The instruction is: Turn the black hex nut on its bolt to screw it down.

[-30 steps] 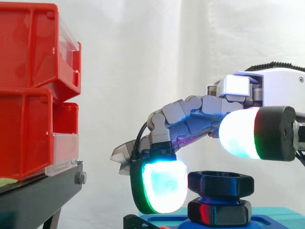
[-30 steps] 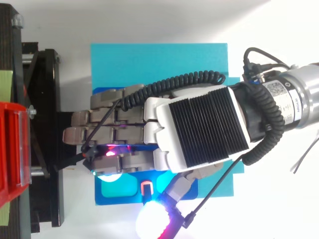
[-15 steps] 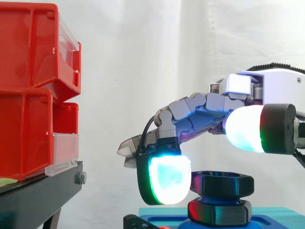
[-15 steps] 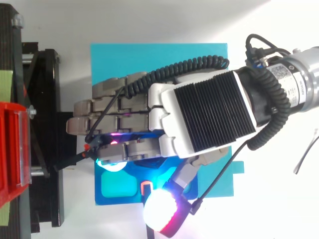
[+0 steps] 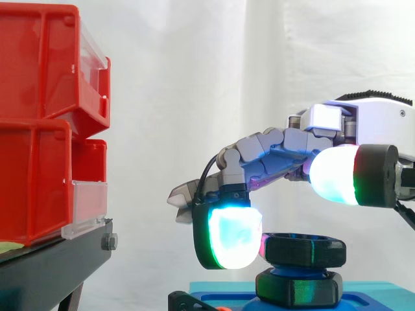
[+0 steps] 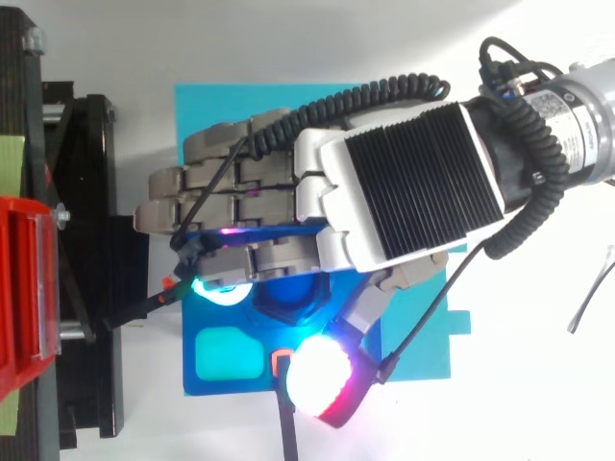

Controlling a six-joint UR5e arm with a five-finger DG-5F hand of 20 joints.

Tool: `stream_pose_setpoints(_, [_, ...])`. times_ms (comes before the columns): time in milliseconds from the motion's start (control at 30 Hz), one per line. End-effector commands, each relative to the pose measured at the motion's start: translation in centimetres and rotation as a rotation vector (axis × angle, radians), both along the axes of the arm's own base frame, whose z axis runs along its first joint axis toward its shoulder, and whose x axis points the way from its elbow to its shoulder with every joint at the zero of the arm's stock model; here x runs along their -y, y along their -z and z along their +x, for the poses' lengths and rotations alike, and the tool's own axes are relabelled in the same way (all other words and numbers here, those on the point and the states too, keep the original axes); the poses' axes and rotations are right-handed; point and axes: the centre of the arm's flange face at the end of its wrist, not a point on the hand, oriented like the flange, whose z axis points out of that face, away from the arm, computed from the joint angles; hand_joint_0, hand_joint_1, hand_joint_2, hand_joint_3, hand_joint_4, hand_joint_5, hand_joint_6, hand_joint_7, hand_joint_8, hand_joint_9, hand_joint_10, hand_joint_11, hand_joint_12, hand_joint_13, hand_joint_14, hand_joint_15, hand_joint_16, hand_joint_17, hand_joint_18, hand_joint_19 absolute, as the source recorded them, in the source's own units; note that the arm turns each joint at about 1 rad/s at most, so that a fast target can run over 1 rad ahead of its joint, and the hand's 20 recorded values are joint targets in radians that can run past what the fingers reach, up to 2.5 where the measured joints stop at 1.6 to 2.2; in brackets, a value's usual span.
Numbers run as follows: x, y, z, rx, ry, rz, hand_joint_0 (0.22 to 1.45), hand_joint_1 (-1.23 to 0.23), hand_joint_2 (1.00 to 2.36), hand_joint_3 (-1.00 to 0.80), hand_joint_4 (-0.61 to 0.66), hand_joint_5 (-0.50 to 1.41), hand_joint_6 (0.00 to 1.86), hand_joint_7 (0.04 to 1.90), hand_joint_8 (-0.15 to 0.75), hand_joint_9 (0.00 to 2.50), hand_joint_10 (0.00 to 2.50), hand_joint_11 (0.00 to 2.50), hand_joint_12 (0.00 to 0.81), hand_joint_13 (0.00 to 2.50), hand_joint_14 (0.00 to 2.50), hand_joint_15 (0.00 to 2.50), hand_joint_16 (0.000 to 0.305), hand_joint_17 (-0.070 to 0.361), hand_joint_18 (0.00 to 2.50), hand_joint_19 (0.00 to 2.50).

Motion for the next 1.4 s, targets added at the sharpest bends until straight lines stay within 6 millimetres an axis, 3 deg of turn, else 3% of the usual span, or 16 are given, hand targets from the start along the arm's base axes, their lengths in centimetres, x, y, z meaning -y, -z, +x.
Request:
stream_pose_setpoints(0, [0.7,0.0,-0.2,0.001,-0.003,-0.002,0.49,-0.16,1.00,-0.50,0.26,-0.10,0.63,1.16,0.305,0.51,0.00,0.05,0.397,0.57,0.00,0.11,0.058,0.131,0.60,0.27])
stream_pose_setpoints(700, [5.9,-0.1,-1.4,0.019,-0.023,-0.020,0.49,-0.16,1.00,-0.50,0.25,-0.10,0.63,1.16,0.304,0.51,0.00,0.05,0.396,0.57,0.00,0.11,0.058,0.131,0.60,0.27])
stream_pose_setpoints(1167, [4.0,-1.8,0.0,0.071,-0.024,-0.013,0.49,-0.16,1.00,-0.50,0.27,-0.09,0.54,1.26,0.303,0.51,0.00,0.05,0.399,0.57,0.00,0.11,0.058,0.131,0.59,0.27])
stream_pose_setpoints(1367, [1.8,-2.0,0.7,0.091,-0.015,-0.008,0.49,-0.17,1.00,-0.50,0.27,-0.08,0.52,1.29,0.304,0.51,0.00,0.05,0.398,0.57,0.00,0.11,0.058,0.131,0.59,0.27])
